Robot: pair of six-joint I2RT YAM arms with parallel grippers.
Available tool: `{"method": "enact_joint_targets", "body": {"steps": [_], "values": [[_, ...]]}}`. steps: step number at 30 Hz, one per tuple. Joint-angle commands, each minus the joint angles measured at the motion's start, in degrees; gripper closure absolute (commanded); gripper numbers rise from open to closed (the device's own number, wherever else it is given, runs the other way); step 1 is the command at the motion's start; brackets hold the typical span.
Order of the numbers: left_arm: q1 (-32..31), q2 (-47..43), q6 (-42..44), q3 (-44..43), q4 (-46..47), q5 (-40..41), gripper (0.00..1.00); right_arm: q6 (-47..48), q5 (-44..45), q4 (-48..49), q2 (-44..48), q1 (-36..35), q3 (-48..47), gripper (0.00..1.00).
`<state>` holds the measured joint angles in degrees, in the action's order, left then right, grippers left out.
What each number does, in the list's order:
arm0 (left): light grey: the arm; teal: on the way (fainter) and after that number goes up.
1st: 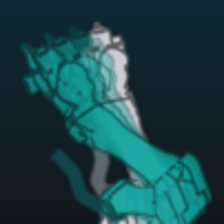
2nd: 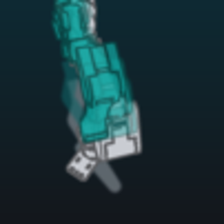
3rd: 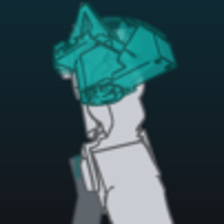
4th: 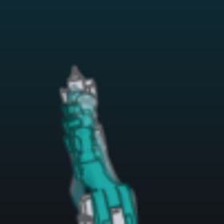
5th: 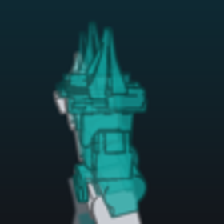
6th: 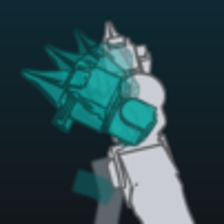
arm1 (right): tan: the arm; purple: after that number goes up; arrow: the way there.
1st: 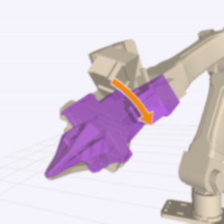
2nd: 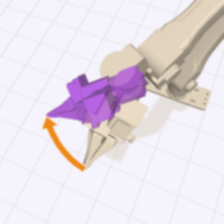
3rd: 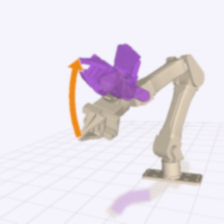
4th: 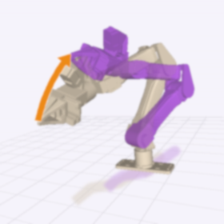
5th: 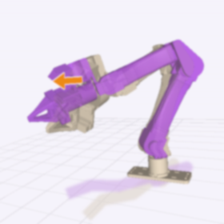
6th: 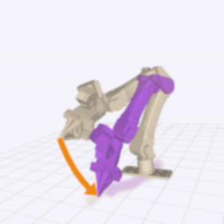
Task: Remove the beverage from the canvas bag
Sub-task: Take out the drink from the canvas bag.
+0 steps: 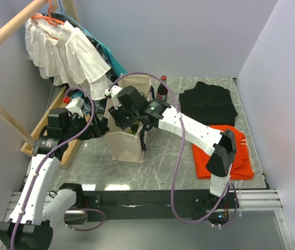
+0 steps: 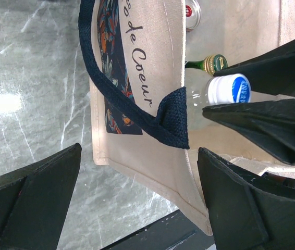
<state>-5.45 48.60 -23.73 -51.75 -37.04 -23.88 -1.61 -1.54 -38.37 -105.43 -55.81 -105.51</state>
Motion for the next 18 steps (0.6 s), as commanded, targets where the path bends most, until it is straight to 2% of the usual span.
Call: {"method": "enact_joint_targets", "body": {"steps": [1, 18], "values": [[0.0, -0.7, -0.4, 0.7, 2.0, 0.4, 0.01, 0.6, 0.8, 6.1, 3.1, 0.1, -5.9, 1.0], [0.0, -1.4, -0.9, 0.8, 1.9, 0.7, 0.01, 1.1, 1.1, 5.5, 3.7, 0.1, -9.6, 1.0]]}}
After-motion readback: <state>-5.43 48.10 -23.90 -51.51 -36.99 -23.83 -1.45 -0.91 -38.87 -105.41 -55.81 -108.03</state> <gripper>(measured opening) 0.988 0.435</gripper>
